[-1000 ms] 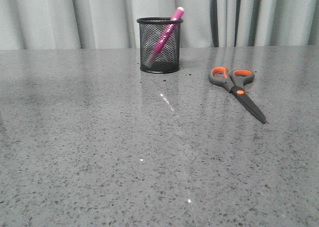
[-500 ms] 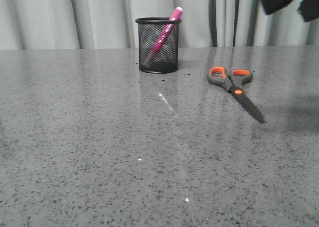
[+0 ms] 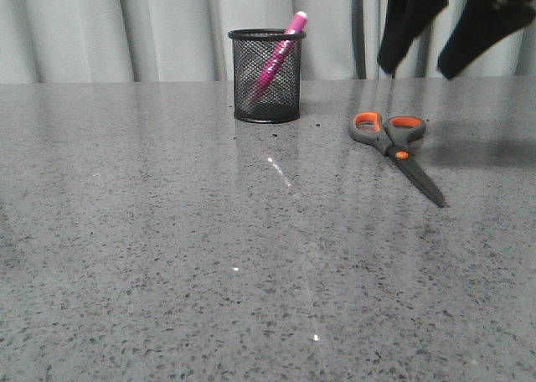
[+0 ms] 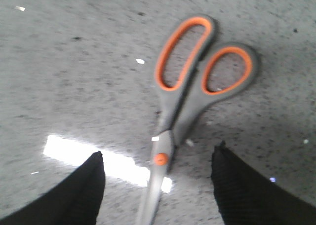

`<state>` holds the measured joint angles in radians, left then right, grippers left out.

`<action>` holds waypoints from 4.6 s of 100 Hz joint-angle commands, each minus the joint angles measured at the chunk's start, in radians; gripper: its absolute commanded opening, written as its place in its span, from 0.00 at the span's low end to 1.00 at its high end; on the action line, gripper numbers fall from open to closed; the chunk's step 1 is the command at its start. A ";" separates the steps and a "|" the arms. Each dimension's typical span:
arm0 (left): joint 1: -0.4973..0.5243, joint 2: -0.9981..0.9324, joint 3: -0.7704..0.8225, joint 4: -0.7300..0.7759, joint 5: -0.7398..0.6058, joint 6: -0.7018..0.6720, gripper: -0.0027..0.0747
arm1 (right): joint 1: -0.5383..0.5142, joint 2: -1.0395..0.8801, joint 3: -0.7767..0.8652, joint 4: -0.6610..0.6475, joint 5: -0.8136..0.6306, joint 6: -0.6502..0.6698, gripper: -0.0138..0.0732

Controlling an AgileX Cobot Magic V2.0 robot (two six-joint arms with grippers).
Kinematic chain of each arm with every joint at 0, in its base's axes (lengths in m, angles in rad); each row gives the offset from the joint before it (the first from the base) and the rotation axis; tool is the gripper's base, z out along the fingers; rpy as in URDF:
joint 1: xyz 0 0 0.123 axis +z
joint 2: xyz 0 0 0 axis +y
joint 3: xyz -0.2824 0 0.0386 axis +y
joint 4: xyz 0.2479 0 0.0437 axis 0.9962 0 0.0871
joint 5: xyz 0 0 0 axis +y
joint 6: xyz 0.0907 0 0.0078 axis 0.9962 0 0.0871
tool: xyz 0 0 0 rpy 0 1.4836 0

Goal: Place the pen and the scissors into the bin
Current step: 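Lower the right gripper onto the scissors handles and close, then lift the scissors with the right gripper over the mesh cup, then lower the scissors blades-first into the cup and open the right gripper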

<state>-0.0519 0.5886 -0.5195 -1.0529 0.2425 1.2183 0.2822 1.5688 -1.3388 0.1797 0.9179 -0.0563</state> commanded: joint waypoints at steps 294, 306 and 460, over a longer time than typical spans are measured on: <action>-0.009 -0.002 -0.026 -0.038 -0.042 0.001 0.01 | 0.144 0.225 0.042 -0.185 -1.728 0.137 0.08; -0.009 -0.002 -0.026 -0.038 -0.042 0.001 0.01 | 0.144 0.248 0.042 -0.185 -1.726 0.137 0.08; -0.009 -0.002 -0.026 -0.038 -0.042 0.001 0.01 | 0.156 0.323 0.074 -0.195 -1.660 0.137 0.49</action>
<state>-0.0519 0.5886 -0.5195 -1.0640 0.2378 1.2200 0.4411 1.9473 -1.2400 -0.0053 -0.6426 0.0913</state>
